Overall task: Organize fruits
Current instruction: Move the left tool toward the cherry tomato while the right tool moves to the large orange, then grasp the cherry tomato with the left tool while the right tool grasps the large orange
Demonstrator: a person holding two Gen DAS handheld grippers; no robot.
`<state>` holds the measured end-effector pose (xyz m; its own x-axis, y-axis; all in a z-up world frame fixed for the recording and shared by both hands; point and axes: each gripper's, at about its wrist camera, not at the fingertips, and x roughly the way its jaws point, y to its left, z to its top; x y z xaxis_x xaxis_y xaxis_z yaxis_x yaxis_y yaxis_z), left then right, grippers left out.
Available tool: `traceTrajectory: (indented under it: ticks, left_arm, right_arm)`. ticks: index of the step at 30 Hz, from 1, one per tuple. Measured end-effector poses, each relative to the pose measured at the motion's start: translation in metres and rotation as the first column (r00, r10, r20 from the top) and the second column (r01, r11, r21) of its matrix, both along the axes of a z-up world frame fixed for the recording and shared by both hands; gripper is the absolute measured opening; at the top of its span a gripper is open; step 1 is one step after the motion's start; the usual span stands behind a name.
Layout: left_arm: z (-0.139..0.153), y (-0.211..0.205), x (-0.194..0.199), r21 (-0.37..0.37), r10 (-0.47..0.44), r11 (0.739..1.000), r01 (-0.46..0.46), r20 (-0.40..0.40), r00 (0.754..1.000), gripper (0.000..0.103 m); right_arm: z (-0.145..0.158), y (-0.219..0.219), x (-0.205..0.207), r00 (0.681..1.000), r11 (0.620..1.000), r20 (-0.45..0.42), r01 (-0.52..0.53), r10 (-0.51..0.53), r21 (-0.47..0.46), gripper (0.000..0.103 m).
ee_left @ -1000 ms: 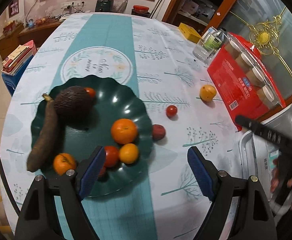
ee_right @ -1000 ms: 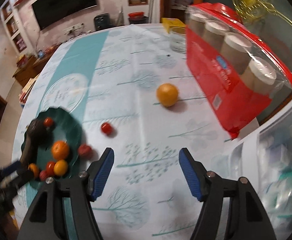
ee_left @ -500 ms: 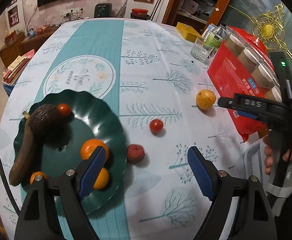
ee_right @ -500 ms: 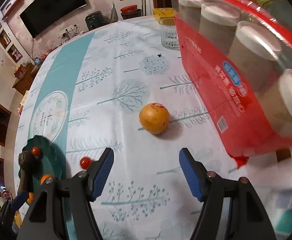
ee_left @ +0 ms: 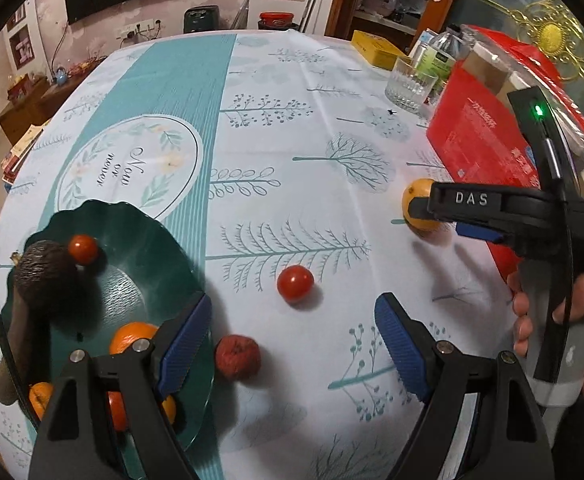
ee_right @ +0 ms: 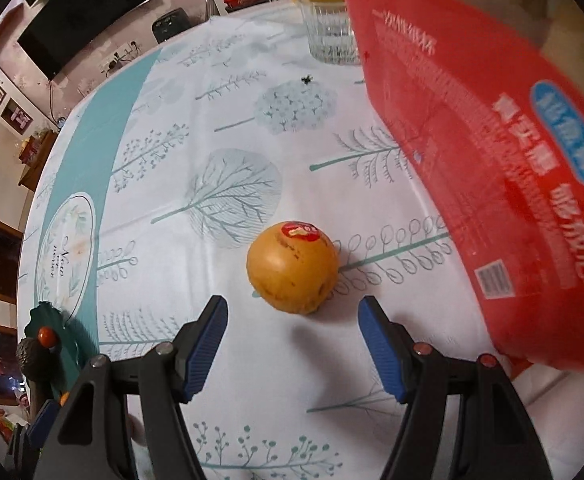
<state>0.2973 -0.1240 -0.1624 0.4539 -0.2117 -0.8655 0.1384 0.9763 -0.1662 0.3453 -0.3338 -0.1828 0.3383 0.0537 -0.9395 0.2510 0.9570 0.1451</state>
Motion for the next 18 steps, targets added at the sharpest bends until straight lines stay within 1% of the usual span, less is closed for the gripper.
traceTrajectory:
  ticks: [3,4,7,10,11,14,16,18]
  left_arm:
    - [-0.012,-0.003,0.009,0.004,0.018,1.000,-0.018,-0.023,1.000,0.081]
    - [-0.017,-0.004,0.014,0.006,0.024,1.000,-0.024,-0.043,0.999,0.078]
    - [-0.028,-0.009,0.021,0.015,0.020,1.000,-0.019,-0.058,0.998,0.074]
    - [-0.036,-0.014,0.026,0.038,0.012,0.999,-0.009,-0.075,0.997,0.065]
    - [-0.039,-0.016,0.028,0.039,0.008,0.999,-0.004,-0.083,0.997,0.061]
    - [-0.045,-0.021,0.031,0.038,-0.011,0.999,0.014,-0.088,0.996,0.054]
    - [-0.048,-0.025,0.032,0.051,-0.028,0.998,0.033,-0.089,0.996,0.050]
    - [-0.051,-0.026,0.032,0.050,-0.033,0.998,0.038,-0.094,0.995,0.044]
  right_arm:
    - [-0.007,0.001,0.003,1.000,1.000,-0.006,-0.006,0.006,-0.001,0.068]
    - [-0.009,0.002,0.004,1.000,1.000,-0.002,-0.004,0.004,-0.003,0.068]
    - [-0.013,0.000,0.005,1.000,1.000,0.008,-0.004,0.004,0.005,0.068]
    - [-0.016,-0.002,0.006,1.000,1.000,0.015,0.004,-0.004,-0.007,0.068]
    - [-0.017,-0.003,0.006,1.000,1.000,0.020,0.006,-0.006,-0.010,0.068]
    - [-0.018,-0.004,0.007,0.999,1.000,0.050,-0.009,0.010,-0.015,0.068]
    - [-0.018,-0.003,0.007,0.997,0.999,0.075,-0.025,0.028,-0.046,0.068]
    - [-0.020,-0.003,0.008,0.997,0.998,0.073,-0.032,0.036,-0.061,0.068]
